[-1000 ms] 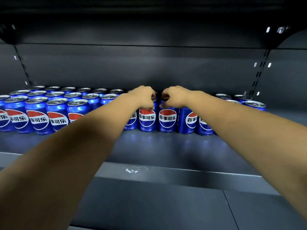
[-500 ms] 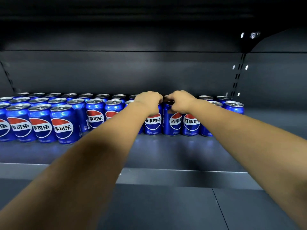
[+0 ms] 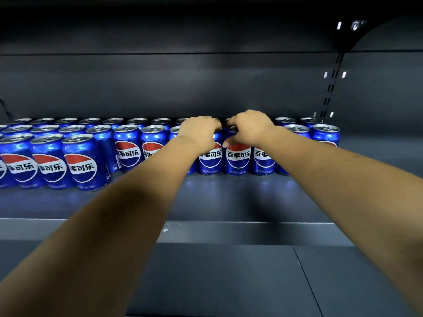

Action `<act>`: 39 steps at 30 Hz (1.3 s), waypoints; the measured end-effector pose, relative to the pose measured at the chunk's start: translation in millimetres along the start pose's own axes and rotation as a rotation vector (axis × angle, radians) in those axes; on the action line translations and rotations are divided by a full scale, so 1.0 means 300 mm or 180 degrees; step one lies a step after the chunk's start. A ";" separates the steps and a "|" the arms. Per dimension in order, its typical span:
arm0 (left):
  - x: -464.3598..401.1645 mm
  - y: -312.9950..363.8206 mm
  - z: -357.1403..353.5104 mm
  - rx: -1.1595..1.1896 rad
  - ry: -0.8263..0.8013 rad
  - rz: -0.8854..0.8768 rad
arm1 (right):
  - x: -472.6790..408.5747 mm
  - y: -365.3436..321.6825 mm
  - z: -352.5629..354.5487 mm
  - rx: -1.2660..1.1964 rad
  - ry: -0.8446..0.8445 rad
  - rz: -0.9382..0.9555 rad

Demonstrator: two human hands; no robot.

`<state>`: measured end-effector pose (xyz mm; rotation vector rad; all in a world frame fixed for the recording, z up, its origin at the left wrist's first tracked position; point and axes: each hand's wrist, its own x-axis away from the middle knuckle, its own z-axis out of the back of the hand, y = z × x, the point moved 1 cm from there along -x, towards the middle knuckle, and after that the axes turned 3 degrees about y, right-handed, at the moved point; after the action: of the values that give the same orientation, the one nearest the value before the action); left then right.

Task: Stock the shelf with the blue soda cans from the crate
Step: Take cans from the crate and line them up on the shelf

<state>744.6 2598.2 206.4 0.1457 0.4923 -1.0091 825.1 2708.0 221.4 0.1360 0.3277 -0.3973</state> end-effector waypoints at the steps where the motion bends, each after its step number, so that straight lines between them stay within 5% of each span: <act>1: 0.004 0.000 -0.002 -0.0008 0.0013 -0.0006 | 0.004 0.000 -0.001 0.0005 0.0010 -0.0012; 6: -0.014 -0.016 0.010 0.0162 -0.0213 -0.0121 | 0.006 0.008 0.003 -0.0014 -0.0100 -0.0110; 9: -0.065 -0.038 0.072 0.0869 -0.0418 0.0012 | 0.013 0.047 0.038 -0.1076 -0.0203 -0.0240; 12: -0.138 -0.046 0.105 0.1304 -0.0075 0.0287 | -0.011 0.103 0.071 -0.2142 -0.0051 -0.0497; 18: -0.244 -0.021 0.012 0.1128 -0.0292 0.0447 | -0.144 0.179 0.054 -0.1473 -0.0016 -0.0808; 29: -0.240 -0.088 -0.055 0.1097 -0.0379 0.0949 | -0.254 0.141 -0.016 -0.1016 -0.0422 -0.0318; 39: -0.219 -0.083 -0.060 0.1244 -0.0365 0.0933 | -0.242 0.145 -0.048 -0.1005 -0.0216 -0.0354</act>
<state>689.3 2642.0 223.4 0.4922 0.1570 -0.8101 775.1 2776.4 235.5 -0.2049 0.3279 -0.4542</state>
